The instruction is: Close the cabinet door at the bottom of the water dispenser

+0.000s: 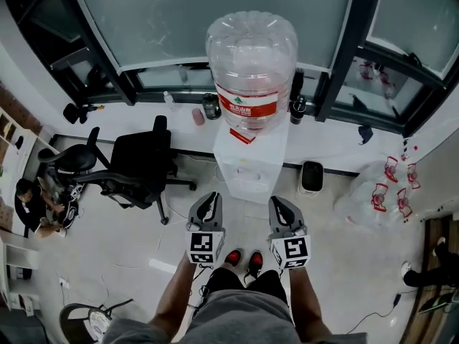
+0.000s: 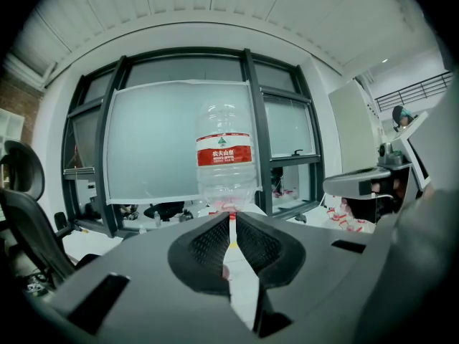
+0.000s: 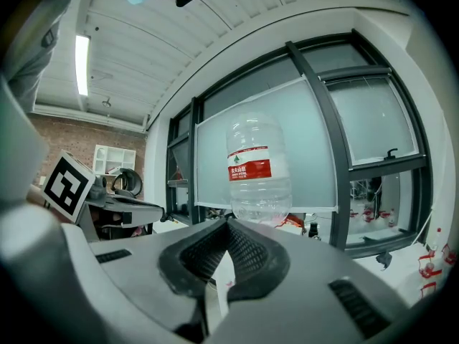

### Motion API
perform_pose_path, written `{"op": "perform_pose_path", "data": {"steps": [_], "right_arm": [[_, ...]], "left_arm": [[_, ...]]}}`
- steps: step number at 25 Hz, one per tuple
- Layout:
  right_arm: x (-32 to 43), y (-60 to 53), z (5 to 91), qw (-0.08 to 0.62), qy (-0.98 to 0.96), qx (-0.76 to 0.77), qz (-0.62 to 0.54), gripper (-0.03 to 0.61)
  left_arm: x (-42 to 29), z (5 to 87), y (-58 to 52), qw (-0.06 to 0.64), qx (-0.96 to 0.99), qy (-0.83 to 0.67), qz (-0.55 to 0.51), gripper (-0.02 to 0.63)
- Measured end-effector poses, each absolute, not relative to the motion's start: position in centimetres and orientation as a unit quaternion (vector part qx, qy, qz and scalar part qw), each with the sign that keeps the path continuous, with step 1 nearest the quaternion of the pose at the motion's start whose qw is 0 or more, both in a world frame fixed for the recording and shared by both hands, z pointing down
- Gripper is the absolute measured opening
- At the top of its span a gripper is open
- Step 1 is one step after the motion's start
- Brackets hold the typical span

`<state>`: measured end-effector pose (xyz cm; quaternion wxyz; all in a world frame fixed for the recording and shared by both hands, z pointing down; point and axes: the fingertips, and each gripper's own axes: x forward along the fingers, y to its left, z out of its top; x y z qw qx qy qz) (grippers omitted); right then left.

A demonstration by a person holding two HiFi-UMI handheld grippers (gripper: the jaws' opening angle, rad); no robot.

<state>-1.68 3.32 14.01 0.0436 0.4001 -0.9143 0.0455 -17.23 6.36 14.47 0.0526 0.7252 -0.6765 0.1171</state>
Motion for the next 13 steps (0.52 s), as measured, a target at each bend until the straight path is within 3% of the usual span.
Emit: {"op": "perform_pose_path", "data": {"steps": [13], "right_arm": [[-1.21, 2.76, 14.16, 0.047, -0.912, 0.405, 0.045, 0.012]], "left_arm": [[-16.76, 14.28, 5.81, 0.052, 0.727, -0.674, 0.115, 0.046]]}}
